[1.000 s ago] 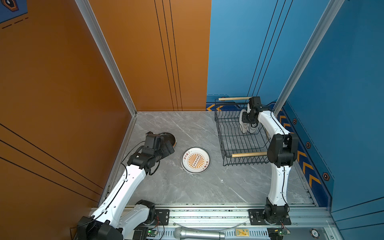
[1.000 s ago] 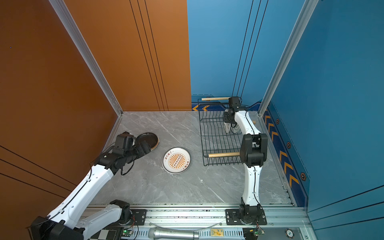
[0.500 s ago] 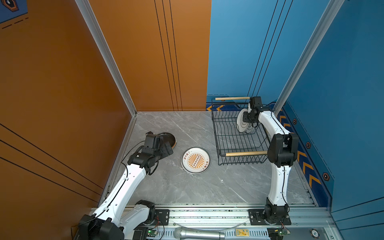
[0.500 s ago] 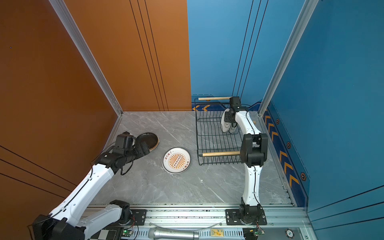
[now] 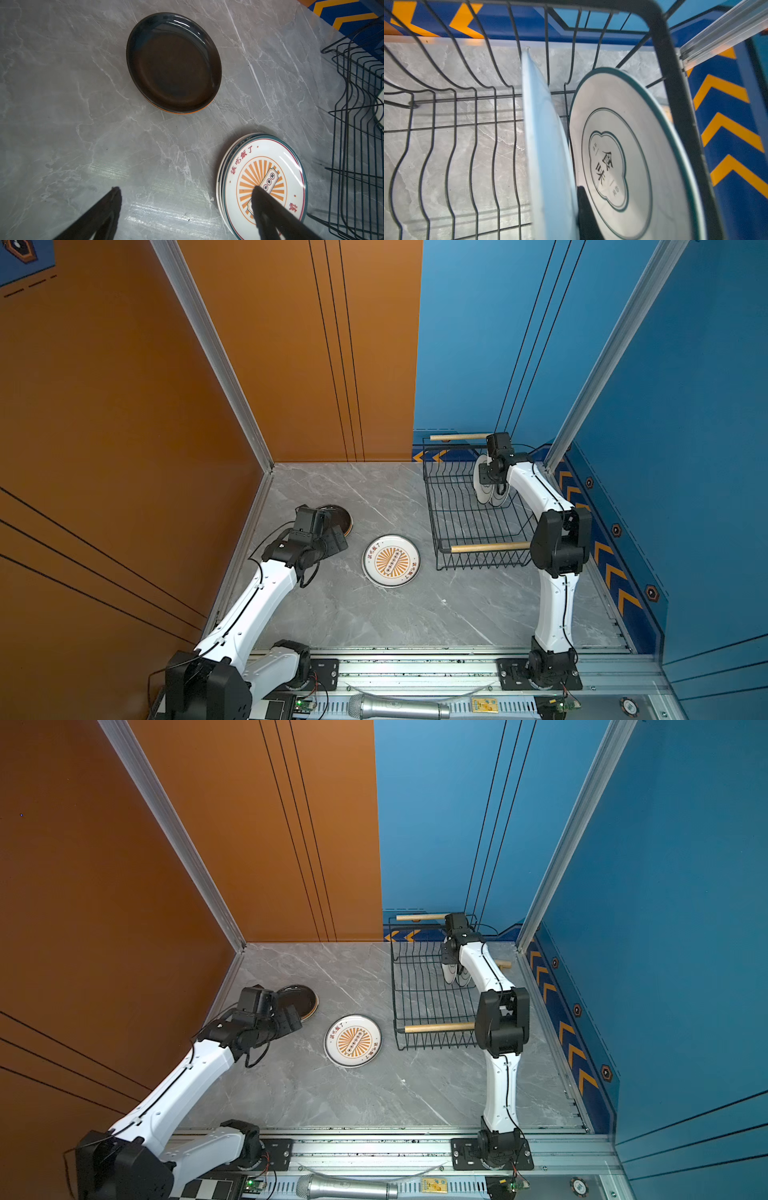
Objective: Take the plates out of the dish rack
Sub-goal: 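Grasp the white green-rimmed plate in the rack with the right gripper, then lift the white plate out toward the left gripper while the left gripper reaches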
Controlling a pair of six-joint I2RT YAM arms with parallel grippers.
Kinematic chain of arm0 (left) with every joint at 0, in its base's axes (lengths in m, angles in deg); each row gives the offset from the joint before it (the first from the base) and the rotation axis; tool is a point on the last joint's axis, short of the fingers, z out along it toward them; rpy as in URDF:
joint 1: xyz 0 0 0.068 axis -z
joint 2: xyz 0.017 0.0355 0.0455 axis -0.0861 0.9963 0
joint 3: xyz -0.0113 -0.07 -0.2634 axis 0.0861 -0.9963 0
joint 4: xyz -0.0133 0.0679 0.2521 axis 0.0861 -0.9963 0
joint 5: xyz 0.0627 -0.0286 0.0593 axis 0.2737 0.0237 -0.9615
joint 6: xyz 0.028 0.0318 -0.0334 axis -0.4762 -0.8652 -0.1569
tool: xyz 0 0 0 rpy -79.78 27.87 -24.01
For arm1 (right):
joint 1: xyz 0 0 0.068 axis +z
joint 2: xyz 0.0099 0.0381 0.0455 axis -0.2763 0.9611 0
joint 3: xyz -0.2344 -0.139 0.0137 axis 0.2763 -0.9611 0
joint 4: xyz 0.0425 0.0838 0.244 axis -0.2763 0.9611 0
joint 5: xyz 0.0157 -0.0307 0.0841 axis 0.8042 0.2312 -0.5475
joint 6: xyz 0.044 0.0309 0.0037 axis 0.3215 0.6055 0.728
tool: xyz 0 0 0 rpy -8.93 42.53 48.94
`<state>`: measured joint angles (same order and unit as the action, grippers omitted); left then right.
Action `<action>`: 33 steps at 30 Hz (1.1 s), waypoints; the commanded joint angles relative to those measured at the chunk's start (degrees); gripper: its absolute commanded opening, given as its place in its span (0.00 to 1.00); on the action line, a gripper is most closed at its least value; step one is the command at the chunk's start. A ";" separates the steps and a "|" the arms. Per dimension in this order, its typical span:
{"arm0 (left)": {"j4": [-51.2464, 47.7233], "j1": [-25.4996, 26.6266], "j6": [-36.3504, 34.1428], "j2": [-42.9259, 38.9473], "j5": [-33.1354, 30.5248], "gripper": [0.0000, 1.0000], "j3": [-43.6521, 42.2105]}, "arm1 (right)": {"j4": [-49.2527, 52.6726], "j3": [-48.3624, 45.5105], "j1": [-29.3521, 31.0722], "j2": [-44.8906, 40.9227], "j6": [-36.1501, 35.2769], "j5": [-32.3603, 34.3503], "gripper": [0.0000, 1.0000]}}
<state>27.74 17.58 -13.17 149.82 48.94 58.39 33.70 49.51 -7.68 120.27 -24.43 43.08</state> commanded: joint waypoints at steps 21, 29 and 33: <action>2.09 -0.50 -1.31 4.27 11.35 0.98 4.26 | -18.79 -26.32 8.42 -43.24 19.33 -18.36 0.00; 6.63 1.93 -0.45 0.76 19.50 0.98 3.44 | -27.80 -38.19 12.80 -44.21 40.93 -38.02 0.00; 13.51 2.38 2.74 -1.09 26.30 0.98 1.19 | -28.79 -38.69 16.81 -41.70 44.61 -42.05 0.00</action>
<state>35.26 19.62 -12.56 150.30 68.40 60.92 11.29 10.51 7.18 78.13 13.18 8.51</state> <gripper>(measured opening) 0.979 0.102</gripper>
